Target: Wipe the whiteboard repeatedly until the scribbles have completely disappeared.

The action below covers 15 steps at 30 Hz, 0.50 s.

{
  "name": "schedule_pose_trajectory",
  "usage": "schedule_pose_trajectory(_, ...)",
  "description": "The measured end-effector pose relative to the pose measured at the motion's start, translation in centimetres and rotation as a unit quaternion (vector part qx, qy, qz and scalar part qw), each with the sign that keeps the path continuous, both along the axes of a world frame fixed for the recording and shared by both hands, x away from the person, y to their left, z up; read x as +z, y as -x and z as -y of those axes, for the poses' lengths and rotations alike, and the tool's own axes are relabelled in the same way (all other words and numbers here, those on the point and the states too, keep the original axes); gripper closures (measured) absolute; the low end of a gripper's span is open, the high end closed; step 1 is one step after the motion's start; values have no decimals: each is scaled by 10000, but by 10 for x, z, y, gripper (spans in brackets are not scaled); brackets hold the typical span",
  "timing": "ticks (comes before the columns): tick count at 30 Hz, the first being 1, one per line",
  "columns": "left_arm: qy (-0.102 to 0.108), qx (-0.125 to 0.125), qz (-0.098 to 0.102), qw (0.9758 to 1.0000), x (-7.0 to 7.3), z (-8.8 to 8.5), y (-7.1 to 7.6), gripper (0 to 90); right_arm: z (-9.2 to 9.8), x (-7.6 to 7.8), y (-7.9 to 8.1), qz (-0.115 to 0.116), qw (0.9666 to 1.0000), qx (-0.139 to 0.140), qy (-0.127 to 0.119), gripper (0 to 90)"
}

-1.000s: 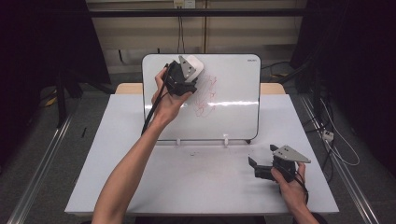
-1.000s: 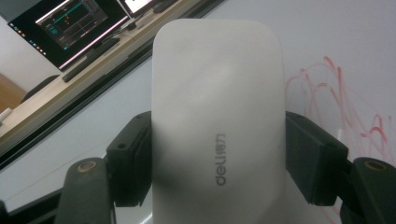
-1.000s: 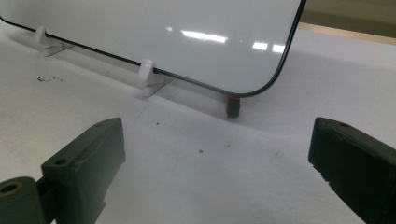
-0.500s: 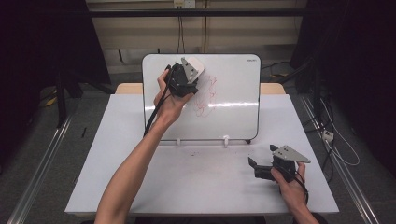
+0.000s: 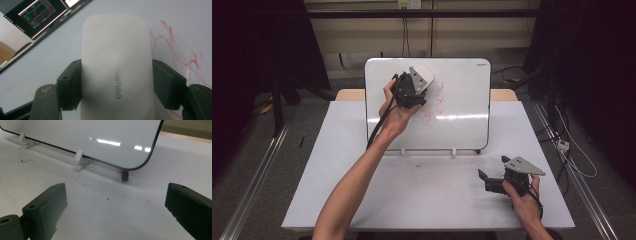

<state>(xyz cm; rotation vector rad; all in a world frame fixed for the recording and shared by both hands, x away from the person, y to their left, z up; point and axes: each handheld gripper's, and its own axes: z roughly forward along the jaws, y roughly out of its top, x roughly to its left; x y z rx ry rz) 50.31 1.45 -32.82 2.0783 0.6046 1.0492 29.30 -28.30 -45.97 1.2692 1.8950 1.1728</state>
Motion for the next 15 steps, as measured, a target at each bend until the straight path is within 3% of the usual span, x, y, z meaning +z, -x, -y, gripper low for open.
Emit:
schedule_pose_trajectory(4,-50,-151,38,9999,-14,9,11,310,-2,0,-2,5,10000,40,-22,41)
schedule_pose_trajectory(7,-192,-219,64,9996,-17,10,16,310,-2,0,-2,8,10000,46,-4,41)
schedule_pose_trajectory(8,-143,-216,57,9996,-18,10,18,310,-2,0,-2,10,10000,47,-11,41)
schedule_pose_trajectory(9,-206,-261,75,9994,-16,9,18,310,-2,0,-2,10,10000,47,-11,41)
schedule_pose_trajectory(10,-142,-294,1,9995,-16,8,17,310,-2,0,-2,7,10000,49,-6,40)
schedule_pose_trajectory(11,-280,-337,-13,9990,-13,9,14,311,-2,0,-2,11,10000,48,-5,41)
schedule_pose_trajectory(15,-222,-255,-40,9994,-6,8,8,310,0,0,-1,8,10000,32,-23,40)
